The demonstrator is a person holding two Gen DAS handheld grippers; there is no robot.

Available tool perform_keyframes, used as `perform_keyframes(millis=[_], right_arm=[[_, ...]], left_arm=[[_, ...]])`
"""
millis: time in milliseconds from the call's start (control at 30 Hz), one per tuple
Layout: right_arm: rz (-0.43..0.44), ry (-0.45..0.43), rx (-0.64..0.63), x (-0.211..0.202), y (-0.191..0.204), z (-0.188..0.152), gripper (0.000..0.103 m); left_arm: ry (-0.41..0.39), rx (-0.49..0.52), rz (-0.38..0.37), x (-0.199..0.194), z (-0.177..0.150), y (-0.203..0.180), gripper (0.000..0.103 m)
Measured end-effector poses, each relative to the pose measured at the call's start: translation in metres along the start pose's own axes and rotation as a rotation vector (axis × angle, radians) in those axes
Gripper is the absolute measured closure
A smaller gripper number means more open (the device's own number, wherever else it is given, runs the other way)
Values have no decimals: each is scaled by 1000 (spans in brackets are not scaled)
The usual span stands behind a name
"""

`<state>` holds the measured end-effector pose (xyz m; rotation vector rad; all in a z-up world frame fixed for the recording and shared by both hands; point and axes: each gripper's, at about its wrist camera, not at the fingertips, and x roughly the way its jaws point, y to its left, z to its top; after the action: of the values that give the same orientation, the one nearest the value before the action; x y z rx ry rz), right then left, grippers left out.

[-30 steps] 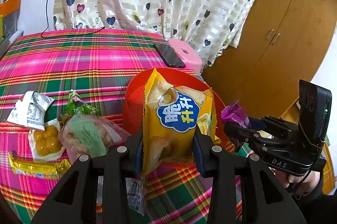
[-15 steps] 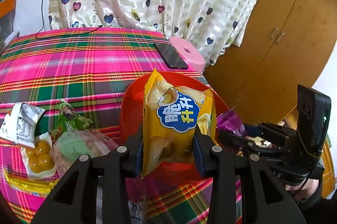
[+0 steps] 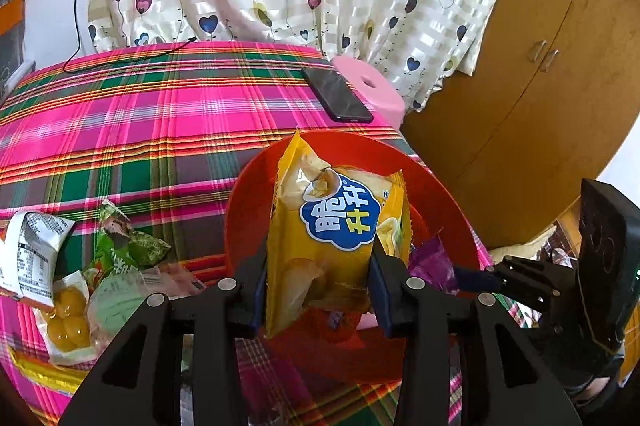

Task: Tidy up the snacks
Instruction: 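Carry the purple packet and yellow chip bag over the red basket with both tools, then open both tools to drop the packet and chip bag into the basket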

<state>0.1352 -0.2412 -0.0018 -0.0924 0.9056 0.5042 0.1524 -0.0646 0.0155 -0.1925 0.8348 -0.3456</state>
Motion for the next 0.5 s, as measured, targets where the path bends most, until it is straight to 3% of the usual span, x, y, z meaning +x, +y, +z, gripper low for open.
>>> perform_keyframes(millis=[167, 400, 467, 500], right_arm=[[28, 10, -12, 1, 5, -4, 65], [33, -8, -4, -7, 4, -9, 63], [32, -4, 1, -7, 4, -11, 67], [32, 6, -2, -5, 5, -13, 73]], left_arm=[[-28, -4, 11, -3, 1, 1, 45], [-67, 4, 6, -17, 0, 1, 45], [-75, -2, 5, -23, -1, 3, 45], [-82, -7, 7, -27, -1, 4, 45]])
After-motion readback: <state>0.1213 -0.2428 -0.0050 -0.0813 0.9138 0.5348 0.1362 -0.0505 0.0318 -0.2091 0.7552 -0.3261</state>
